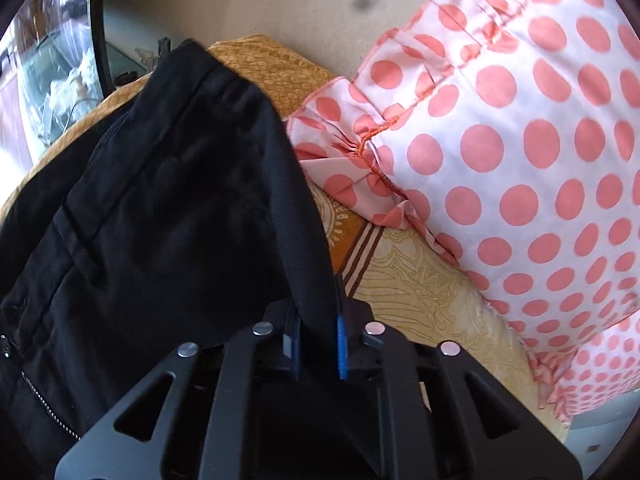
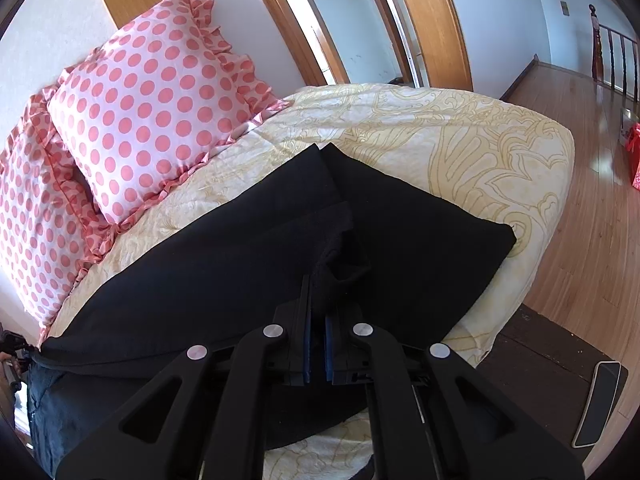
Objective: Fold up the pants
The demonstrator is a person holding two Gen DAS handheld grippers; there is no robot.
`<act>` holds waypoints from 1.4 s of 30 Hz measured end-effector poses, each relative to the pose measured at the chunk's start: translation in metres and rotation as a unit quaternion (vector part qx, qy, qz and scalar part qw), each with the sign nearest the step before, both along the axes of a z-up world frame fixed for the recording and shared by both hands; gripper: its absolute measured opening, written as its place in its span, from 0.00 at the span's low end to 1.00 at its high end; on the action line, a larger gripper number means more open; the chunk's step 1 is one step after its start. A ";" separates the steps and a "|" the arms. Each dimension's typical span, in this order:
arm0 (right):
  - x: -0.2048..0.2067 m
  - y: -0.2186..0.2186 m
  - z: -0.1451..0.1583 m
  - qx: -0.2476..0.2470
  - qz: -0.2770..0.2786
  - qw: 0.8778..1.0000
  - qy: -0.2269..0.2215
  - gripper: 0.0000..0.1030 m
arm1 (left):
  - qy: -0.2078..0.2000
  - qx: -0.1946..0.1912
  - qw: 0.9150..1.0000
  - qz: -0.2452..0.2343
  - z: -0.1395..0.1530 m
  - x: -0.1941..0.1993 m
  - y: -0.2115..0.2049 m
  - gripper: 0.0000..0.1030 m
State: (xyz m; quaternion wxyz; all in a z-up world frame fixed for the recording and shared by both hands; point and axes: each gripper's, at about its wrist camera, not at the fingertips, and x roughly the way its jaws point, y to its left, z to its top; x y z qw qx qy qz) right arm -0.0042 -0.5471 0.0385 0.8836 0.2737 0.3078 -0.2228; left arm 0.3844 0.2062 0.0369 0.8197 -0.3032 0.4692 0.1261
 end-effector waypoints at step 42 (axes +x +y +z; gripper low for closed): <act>-0.004 -0.032 0.011 0.021 -0.032 0.999 -0.012 0.04 | -0.175 -0.054 0.971 0.154 -0.019 -0.377 0.059 0.24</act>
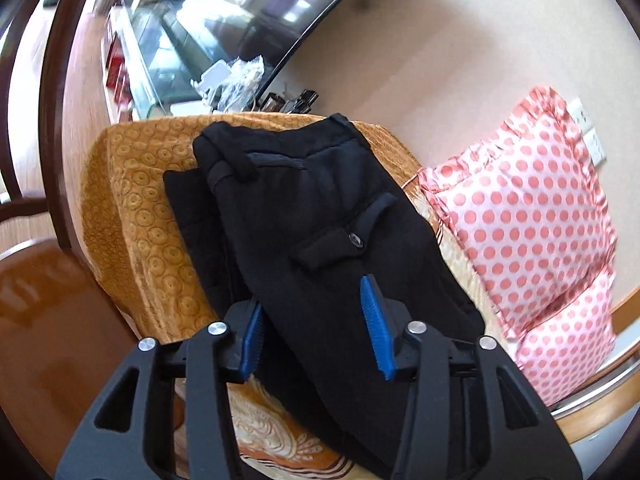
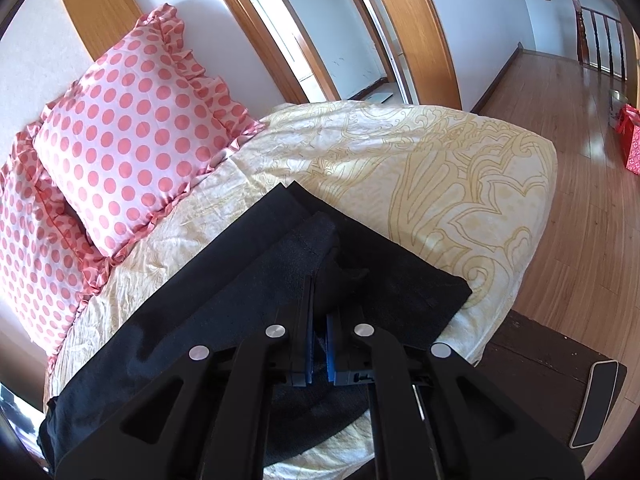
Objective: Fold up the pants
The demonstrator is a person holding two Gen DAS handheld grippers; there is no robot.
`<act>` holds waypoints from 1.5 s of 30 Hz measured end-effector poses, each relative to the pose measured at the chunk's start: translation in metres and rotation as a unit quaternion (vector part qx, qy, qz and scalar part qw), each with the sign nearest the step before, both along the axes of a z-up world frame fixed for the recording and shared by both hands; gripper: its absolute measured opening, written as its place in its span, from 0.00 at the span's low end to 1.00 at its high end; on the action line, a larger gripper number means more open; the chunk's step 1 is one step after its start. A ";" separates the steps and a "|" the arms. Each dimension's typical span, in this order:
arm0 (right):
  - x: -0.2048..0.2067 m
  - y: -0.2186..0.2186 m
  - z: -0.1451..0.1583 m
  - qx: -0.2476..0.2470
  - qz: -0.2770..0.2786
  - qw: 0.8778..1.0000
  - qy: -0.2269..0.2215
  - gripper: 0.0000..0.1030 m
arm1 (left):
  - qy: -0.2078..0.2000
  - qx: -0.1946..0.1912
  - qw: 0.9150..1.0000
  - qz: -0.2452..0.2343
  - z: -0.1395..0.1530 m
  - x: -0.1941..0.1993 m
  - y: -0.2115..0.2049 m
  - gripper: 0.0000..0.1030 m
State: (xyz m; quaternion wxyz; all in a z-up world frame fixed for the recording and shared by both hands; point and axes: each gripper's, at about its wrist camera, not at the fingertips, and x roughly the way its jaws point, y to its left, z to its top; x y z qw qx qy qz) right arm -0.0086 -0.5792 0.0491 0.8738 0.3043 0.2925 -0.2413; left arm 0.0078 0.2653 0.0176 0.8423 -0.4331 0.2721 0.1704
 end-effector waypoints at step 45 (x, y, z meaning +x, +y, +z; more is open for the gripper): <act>-0.045 0.022 0.037 -0.148 -0.071 0.985 0.050 0.57 | 0.038 0.157 0.987 -0.018 0.021 -0.028 -0.021 0.56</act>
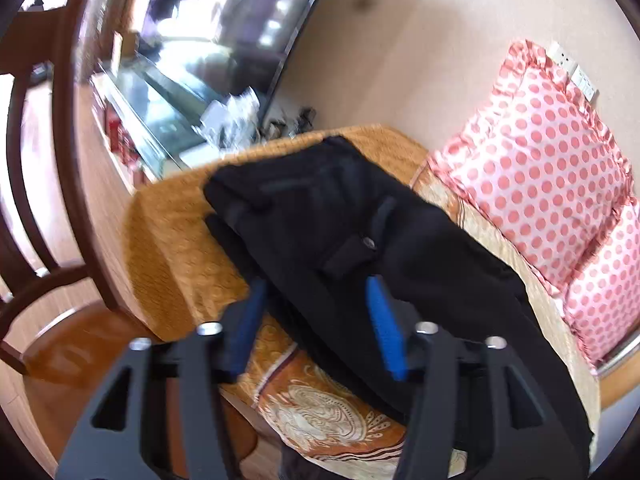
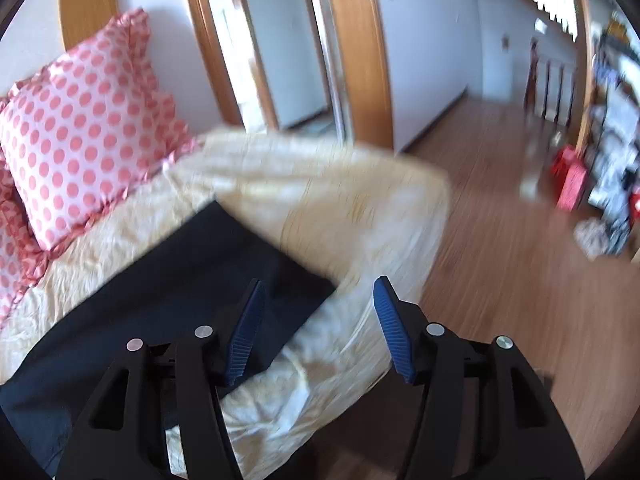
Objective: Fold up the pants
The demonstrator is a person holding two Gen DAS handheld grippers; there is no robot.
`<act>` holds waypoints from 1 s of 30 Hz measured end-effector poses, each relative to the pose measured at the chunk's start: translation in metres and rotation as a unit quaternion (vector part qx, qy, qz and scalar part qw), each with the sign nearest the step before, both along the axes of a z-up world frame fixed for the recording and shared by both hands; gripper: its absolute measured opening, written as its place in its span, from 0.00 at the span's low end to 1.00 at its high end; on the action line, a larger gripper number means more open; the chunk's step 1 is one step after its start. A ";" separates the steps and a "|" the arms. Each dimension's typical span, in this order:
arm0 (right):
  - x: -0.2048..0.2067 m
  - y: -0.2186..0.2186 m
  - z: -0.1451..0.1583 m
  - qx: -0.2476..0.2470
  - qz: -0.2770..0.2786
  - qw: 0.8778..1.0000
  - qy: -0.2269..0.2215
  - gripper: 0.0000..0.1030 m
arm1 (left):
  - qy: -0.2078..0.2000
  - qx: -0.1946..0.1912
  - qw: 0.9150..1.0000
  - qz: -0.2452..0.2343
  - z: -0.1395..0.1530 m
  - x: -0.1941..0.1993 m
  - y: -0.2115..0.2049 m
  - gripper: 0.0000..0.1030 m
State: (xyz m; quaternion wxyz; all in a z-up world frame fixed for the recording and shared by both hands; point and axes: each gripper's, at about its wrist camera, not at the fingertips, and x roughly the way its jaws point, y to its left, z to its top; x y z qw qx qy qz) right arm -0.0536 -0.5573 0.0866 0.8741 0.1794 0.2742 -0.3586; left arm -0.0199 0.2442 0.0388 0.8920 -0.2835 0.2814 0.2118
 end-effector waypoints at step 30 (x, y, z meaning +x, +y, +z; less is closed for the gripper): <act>0.290 0.463 -0.038 -0.009 0.746 0.642 0.177 0.31 | 0.009 0.100 0.945 -0.313 -0.025 0.050 -0.189 0.96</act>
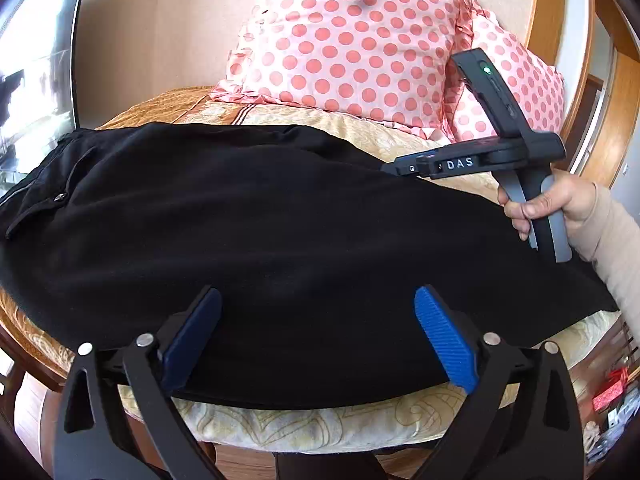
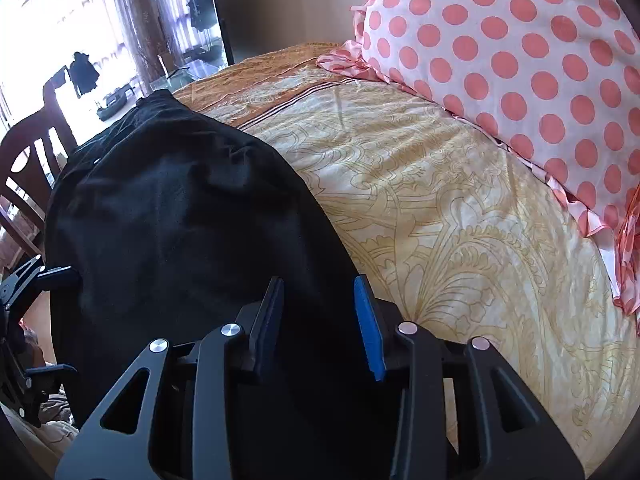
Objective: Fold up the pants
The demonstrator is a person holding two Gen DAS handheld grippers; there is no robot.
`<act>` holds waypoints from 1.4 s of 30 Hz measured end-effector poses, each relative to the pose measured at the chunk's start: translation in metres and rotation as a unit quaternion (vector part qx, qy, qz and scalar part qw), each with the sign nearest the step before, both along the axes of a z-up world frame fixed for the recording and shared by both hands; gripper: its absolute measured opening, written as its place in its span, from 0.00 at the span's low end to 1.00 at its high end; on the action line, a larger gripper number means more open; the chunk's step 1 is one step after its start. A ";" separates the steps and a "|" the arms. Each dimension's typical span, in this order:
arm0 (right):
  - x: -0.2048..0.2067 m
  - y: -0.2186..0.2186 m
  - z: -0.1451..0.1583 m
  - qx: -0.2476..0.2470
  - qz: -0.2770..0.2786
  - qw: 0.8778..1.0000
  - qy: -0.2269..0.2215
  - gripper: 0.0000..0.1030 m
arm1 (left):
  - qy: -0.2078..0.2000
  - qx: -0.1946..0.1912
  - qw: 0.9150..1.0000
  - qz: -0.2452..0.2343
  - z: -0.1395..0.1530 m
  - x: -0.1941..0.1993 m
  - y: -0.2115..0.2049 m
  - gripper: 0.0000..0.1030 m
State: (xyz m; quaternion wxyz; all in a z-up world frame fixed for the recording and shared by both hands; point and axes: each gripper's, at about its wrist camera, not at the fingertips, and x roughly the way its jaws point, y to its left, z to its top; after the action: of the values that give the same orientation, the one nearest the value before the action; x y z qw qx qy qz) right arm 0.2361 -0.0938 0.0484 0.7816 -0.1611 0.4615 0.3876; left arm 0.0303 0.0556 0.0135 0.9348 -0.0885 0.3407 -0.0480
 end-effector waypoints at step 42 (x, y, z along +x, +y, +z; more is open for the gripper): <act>-0.124 -0.300 0.039 -0.062 -0.402 0.907 -0.104 0.70 | -0.005 0.072 0.995 -0.072 -0.007 0.007 -0.063 0.98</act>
State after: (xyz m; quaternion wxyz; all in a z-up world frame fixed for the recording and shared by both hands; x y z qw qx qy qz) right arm 0.1119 -0.3942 0.0879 0.9030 -0.0496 0.4268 -0.0082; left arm 0.0370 -0.0075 0.0064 0.9345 0.0038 0.3442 -0.0910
